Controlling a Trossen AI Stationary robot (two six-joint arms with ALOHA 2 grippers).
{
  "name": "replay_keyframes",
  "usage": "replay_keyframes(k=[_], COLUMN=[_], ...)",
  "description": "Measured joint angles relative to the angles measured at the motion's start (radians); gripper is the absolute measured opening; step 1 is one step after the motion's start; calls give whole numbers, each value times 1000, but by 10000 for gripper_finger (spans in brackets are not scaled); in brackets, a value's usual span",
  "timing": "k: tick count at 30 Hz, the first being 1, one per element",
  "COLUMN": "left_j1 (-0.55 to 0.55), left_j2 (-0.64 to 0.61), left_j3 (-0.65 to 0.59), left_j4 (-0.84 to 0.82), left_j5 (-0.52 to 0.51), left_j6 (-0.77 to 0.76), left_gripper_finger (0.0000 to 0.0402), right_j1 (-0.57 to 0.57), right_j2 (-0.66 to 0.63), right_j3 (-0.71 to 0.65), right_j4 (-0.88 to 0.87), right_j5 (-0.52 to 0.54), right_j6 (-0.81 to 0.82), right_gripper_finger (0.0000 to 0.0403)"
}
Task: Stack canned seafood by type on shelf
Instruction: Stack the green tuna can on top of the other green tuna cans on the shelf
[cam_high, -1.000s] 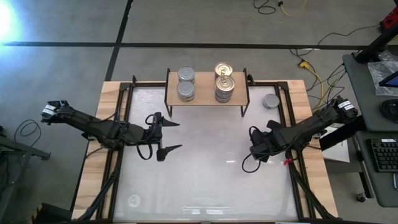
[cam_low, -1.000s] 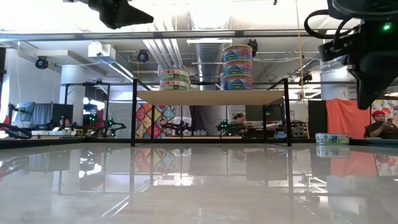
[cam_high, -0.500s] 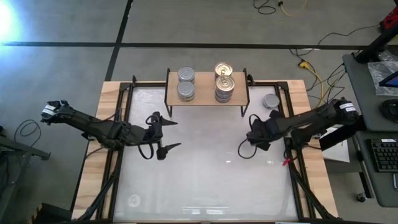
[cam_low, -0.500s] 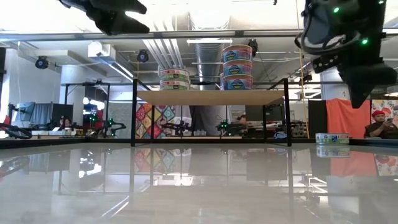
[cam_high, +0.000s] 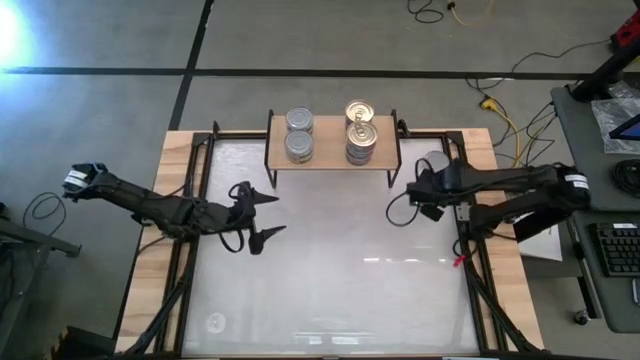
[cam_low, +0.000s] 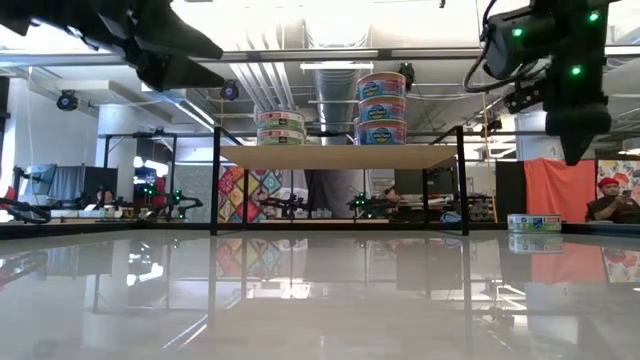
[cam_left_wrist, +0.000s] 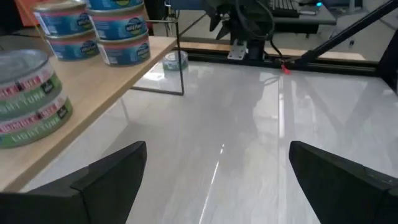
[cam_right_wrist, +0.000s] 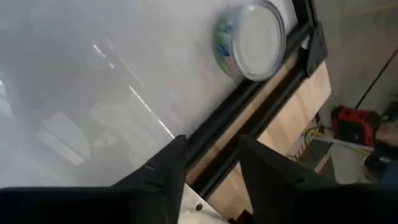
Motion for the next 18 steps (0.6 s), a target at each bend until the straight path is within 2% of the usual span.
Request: replay_keyframes(k=[4,8,14,18], left_j1=[6,12,17,17], left_j2=[-30,-41,-44,-43], left_j3=[-59,-88,-103,-106], left_j4=[68,77,83,81], left_j5=[0,1,1,1], left_j6=[-10,-27,-24,-21], left_gripper_finger=[367,360,359,359], right_j1=[-79,-145,-280,-347], right_j2=[-51,-85,-99,-103], right_j3=[-32,-53,-56,-63], right_j4=[1,7,17,91], right_j5=[0,-1,25,3], right_j6=[-24,-35,-21,-126], right_gripper_finger=[162,167,139,110])
